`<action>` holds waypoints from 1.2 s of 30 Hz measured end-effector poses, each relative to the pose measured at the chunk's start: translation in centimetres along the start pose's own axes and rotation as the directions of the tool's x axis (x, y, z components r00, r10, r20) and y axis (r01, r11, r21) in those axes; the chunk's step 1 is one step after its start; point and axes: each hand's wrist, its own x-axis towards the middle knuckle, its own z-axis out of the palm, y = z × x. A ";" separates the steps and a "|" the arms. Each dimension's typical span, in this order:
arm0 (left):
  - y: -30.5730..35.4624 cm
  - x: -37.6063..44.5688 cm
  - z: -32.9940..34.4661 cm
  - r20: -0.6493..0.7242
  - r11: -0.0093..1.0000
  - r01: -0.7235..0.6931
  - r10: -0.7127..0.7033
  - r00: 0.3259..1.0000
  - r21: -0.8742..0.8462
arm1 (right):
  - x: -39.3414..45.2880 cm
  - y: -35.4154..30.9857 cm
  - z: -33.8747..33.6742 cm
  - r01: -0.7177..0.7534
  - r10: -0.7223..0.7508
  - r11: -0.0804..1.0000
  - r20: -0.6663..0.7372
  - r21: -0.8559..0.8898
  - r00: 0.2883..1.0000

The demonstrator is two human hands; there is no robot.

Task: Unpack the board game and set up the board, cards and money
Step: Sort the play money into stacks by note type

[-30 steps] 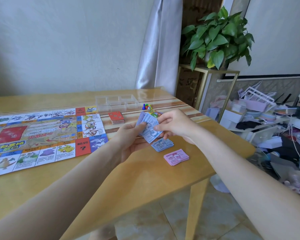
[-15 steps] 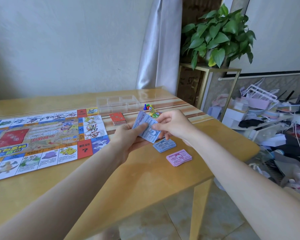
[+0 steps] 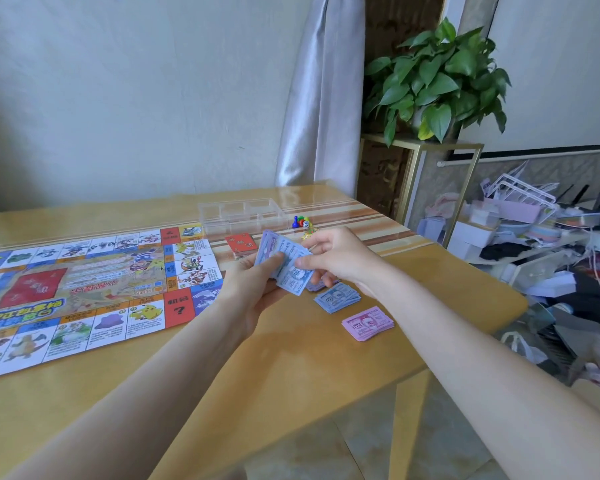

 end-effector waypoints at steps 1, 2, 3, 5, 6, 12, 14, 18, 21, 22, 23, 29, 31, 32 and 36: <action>0.0 0.1 -0.1 -0.014 1.000 -0.006 0.006 1.000 0.005 | 0.2 0.0 0.1 0.003 -0.004 1.000 -0.008 -0.012 1.000; 0.1 0.3 -0.1 -0.032 1.000 -0.012 0.012 0.999 0.013 | 0.4 0.1 0.2 0.006 -0.007 1.000 -0.011 -0.021 1.000; 0.1 0.4 -0.1 -0.049 1.000 -0.016 0.017 0.999 0.020 | 0.5 0.1 0.2 0.010 -0.010 1.000 -0.011 -0.023 1.000; 0.1 0.5 -0.1 -0.070 0.999 -0.019 0.021 0.997 0.028 | 0.4 0.1 0.2 0.020 -0.020 0.999 -0.011 -0.029 1.000; 0.1 0.6 -0.1 -0.071 0.999 -0.020 0.022 0.997 0.029 | 0.3 0.1 0.2 0.028 -0.029 0.999 -0.009 -0.044 1.000; -0.4 1.0 0.1 -0.039 0.999 -0.030 0.031 0.999 0.024 | 0.2 0.6 0.3 0.036 -0.038 0.995 -0.023 -0.091 0.999; -0.2 1.1 0.1 -0.025 0.999 -0.042 0.042 0.999 0.010 | 0.2 0.5 0.2 0.033 -0.035 0.995 -0.024 -0.096 0.999; 0.2 1.2 -0.1 -0.096 0.998 -0.040 0.046 0.994 0.055 | 0.3 0.2 0.3 0.067 -0.068 0.988 -0.005 -0.139 0.998; 0.5 1.3 -0.3 -0.089 0.997 -0.004 0.011 0.996 0.081 | 0.5 0.0 0.2 0.081 -0.081 0.988 0.002 -0.131 0.997; 0.5 1.2 -0.3 -0.061 0.997 0.006 -0.001 0.998 0.083 | 0.5 0.0 0.2 0.081 -0.080 0.989 0.008 -0.125 0.997; 0.6 1.1 -0.3 -0.031 0.997 0.013 -0.010 0.999 0.075 | 0.6 0.0 0.2 0.078 -0.077 0.990 0.013 -0.120 0.997; 0.9 1.1 -1.3 -0.087 1.000 0.016 -0.015 0.996 0.006 | -0.1 0.7 0.1 0.036 -0.037 0.997 0.021 0.070 0.999; 1.1 1.1 -2.2 -0.137 0.999 0.023 -0.018 0.990 0.034 | -0.1 1.1 0.8 0.020 -0.020 0.997 0.007 0.078 1.000; 1.3 1.0 -2.5 -0.150 0.999 0.025 -0.018 0.988 0.047 | 0.1 1.3 1.4 0.027 -0.027 0.999 -0.012 0.022 1.000; 1.5 0.7 -2.7 -0.206 0.998 0.019 -0.005 0.979 0.066 | 0.2 1.4 4.4 0.145 -0.178 0.940 -0.080 -0.309 0.981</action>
